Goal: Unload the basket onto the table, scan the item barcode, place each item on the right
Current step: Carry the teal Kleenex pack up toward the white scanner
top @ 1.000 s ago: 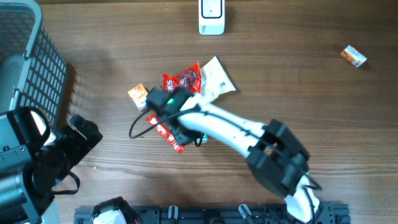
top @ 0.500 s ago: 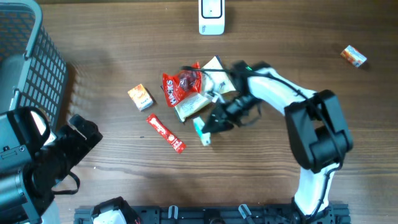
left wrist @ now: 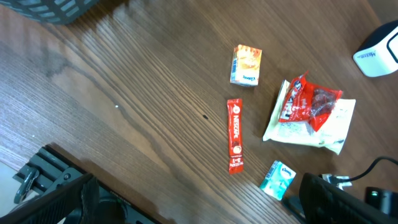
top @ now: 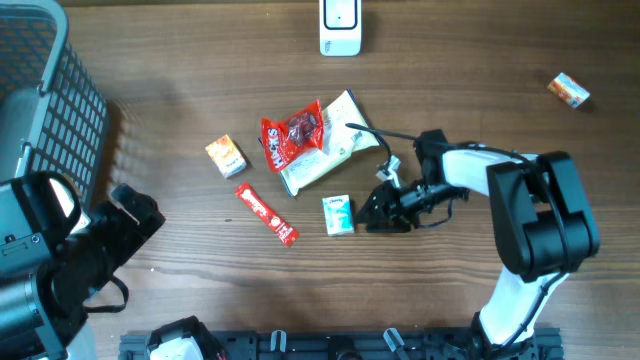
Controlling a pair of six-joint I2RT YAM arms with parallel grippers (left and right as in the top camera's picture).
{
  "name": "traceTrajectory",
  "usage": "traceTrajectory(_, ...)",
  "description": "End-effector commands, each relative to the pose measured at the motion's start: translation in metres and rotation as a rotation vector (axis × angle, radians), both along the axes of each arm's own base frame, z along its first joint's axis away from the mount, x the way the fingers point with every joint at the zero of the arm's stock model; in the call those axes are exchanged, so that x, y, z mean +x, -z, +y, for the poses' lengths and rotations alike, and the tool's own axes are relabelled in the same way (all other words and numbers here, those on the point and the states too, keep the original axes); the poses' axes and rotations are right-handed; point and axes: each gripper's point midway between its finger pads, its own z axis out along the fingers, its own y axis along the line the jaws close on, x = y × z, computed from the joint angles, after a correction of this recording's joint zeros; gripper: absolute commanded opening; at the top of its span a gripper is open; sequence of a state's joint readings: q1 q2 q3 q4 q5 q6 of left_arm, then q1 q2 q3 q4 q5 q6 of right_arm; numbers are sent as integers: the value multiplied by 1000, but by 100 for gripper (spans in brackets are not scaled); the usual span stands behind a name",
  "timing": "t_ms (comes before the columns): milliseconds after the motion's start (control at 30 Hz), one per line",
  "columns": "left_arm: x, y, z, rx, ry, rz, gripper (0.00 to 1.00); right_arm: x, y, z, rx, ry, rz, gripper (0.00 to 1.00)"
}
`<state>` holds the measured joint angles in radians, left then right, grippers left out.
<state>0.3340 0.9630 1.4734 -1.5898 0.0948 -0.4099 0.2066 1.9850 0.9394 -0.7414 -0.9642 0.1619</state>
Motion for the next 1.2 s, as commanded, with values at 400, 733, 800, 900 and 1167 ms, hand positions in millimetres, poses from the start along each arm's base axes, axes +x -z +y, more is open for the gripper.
traceTrajectory(400, 0, 0, 3, 2, -21, 1, 100, 32, -16, -30, -324, -111, -217, 86)
traceTrajectory(733, 0, 0, 3, 2, -21, 1, 100, 5, -12, 23, -110, -172, -251, 62)
traceTrajectory(800, 0, 0, 3, 2, -21, 1, 100, 5, -9, 27, -115, -157, -246, 59)
traceTrajectory(900, 0, 0, 3, 2, -21, 1, 100, 5, -5, 31, -122, -135, -238, 55)
traceTrajectory(1167, 0, 0, 3, 2, -21, 1, 100, 9, 3, 34, -129, -69, -230, 45)
